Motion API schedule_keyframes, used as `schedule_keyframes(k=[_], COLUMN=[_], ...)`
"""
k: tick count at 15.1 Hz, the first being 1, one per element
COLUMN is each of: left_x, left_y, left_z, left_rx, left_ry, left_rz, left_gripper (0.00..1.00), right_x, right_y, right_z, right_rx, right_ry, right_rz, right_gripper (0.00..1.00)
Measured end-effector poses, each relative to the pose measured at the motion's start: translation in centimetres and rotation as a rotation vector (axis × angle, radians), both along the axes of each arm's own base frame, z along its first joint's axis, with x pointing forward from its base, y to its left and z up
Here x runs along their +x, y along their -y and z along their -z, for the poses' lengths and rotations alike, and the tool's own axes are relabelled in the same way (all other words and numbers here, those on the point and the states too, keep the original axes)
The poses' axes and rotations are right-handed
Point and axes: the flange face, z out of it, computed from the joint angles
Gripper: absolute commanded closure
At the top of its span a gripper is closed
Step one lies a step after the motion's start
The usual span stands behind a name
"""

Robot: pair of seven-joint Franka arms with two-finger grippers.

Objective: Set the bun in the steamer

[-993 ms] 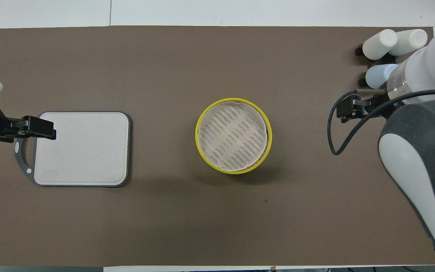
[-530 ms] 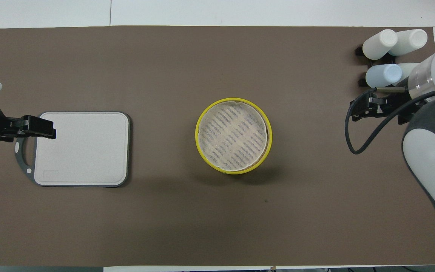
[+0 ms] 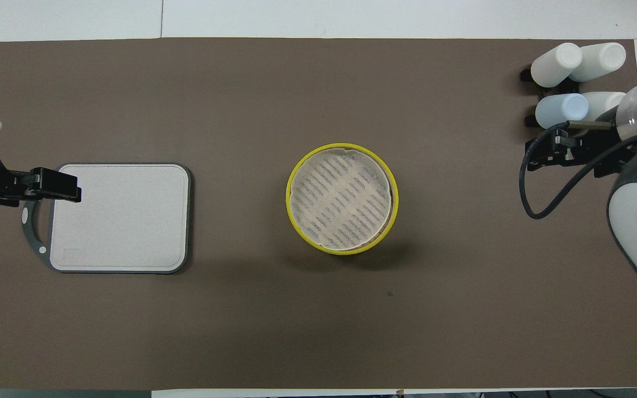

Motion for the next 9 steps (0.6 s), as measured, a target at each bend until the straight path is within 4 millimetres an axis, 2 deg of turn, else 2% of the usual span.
schedule_keyframes(k=[9], left_x=[0.0], left_y=[0.1], left_z=[0.0], left_rx=[0.000], left_ry=[0.000], left_rz=[0.002], left_gripper=[0.00], right_x=[-1.0], right_y=[-0.4], right_z=[-1.5], right_rx=[0.029], right_ry=[0.014], right_rz=[-0.056], right_gripper=[0.00])
